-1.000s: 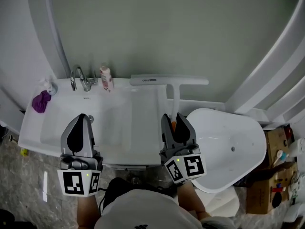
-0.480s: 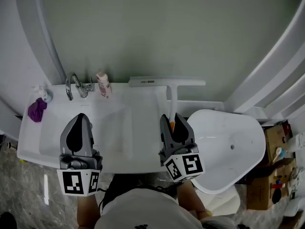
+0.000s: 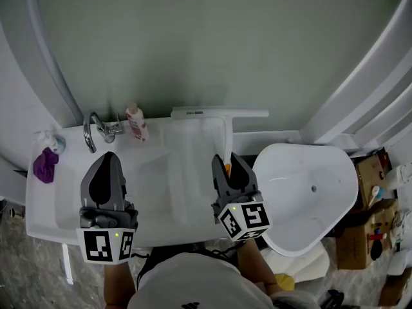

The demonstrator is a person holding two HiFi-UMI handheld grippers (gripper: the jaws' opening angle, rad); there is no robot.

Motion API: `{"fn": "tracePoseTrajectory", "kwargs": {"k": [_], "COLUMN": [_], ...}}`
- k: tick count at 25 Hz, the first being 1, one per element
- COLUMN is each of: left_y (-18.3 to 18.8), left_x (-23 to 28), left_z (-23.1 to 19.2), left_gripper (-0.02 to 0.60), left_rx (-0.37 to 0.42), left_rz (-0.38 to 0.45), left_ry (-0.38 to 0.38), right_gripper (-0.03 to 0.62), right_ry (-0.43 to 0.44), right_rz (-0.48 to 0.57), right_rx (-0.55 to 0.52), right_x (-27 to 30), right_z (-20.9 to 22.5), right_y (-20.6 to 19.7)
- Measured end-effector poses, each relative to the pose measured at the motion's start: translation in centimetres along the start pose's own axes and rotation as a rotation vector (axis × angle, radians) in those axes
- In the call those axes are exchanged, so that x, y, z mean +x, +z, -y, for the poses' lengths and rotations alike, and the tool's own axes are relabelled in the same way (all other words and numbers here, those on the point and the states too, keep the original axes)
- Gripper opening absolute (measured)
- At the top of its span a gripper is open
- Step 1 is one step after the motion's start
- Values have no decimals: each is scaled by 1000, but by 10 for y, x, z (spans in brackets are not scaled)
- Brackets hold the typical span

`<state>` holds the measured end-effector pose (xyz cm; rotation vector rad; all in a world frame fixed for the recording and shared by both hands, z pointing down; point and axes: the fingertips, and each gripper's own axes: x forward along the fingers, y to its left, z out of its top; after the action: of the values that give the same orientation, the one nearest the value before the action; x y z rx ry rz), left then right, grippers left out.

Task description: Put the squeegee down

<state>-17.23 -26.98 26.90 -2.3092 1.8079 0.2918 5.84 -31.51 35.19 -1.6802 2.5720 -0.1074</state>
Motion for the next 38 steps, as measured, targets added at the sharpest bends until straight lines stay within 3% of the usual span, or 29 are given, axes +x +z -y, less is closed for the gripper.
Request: {"fn": "tracePoseTrajectory", "kwargs": {"k": [13,26,38], "left_y": [-33,-67,-82], "left_x": [26,34,30], "left_z": [-41,-81,-101], "left_gripper": [9,8,9], "left_rx": [-30,-53,-63], "left_rz": [-55,-124,-158], "left_ry": [-31,-14,12], "right_gripper": [117,117,117], "right_ry": [-58,-89,-101], "right_rz": [-168,-393,-544], "right_rx": [50,97,123], "right_x": [49,79,97], "right_z": [-4,-6,2], "right_y": [-72,-166,-226]}}
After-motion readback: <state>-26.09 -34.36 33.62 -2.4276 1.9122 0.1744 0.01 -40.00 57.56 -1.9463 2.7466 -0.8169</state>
